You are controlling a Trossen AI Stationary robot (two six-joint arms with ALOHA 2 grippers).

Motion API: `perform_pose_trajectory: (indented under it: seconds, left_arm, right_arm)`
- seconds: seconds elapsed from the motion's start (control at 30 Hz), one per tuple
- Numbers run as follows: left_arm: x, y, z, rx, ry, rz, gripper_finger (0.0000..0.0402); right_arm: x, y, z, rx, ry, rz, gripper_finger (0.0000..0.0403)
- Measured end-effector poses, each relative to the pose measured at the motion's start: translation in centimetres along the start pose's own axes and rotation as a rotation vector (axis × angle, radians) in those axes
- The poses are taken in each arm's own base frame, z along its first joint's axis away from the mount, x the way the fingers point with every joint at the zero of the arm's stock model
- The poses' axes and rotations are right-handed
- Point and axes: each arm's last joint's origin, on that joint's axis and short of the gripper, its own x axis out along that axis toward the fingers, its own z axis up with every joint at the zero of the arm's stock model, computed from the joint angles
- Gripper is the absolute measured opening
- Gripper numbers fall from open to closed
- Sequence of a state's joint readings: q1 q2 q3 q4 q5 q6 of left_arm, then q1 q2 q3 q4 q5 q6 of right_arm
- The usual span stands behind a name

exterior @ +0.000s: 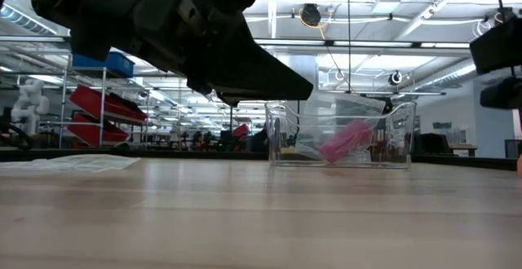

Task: Roll bandage
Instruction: Roll the orange bandage

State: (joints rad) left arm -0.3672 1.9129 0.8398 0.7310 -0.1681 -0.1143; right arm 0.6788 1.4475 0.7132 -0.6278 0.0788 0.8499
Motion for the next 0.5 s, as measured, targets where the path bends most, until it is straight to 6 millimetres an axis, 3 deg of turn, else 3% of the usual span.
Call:
perform_pose_trajectory:
  seconds: [0.3,0.5]
  left_arm:
    - [0.0,0.0,-0.3,0.000,0.034,0.006,0.0018]
    - [0.1,-0.9,-0.2,-0.001,0.072,-0.173,0.0018]
  right_arm:
    - [1.1,0.7,0.5,0.016,-0.137,0.156,0.0150]
    - [0.7,1.1,2.1,0.107,-0.257,0.244,0.0150]
